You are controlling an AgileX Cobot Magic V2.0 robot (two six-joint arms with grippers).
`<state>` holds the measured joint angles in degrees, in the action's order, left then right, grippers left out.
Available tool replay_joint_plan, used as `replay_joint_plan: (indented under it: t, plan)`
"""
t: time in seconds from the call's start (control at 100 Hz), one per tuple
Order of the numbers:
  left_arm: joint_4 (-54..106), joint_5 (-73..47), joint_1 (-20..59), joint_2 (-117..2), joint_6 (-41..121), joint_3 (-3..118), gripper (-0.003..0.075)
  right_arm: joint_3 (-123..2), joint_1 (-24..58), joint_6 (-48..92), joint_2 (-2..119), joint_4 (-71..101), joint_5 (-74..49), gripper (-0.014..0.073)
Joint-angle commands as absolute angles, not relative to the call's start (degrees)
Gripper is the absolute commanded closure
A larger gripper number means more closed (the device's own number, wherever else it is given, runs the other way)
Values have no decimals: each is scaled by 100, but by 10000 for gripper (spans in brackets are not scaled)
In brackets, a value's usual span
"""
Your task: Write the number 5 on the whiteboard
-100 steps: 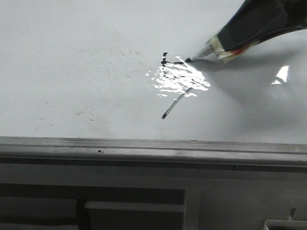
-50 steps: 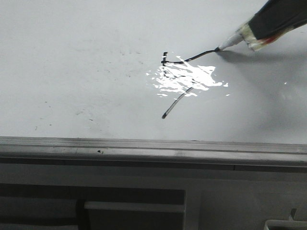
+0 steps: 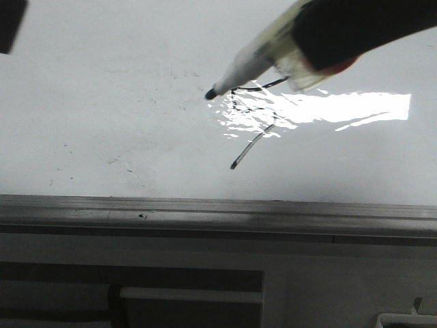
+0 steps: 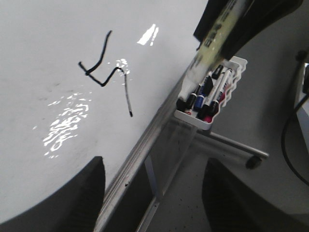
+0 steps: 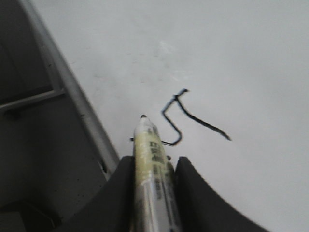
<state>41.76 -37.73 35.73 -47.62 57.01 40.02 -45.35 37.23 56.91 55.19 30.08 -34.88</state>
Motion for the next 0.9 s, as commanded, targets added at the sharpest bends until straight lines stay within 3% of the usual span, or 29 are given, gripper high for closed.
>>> replay_joint_plan:
  t: [0.0,0.28,0.52,0.62,0.86,0.89]
  plan:
    - [4488,-3636,3797,-5200,5972,4434,323,-4679,3987,5780,5611,3069,-3046,636]
    - [4429,-3437,4660,-6375,6172,4888,323,-4679,4283,5780,5731,3069,-2979,636]
    - [4487,-2837,4852,-6719,6172,4902,349,-4679,4283,5780,5731,3094,-3145,636]
    - [4489,-2835,4852,-6808,6172,4902,427,-4679,4283,5780,5731,3171,-3159,636]
    - [4513,-2825,4852,-6893,6172,4902,742,-4679,4283,5780,5731,3286,-3207,636]
    - [4513,-2825,4852,-6893,6172,4902,740,-4679,4283,5780,5731,3286,-3217,636]
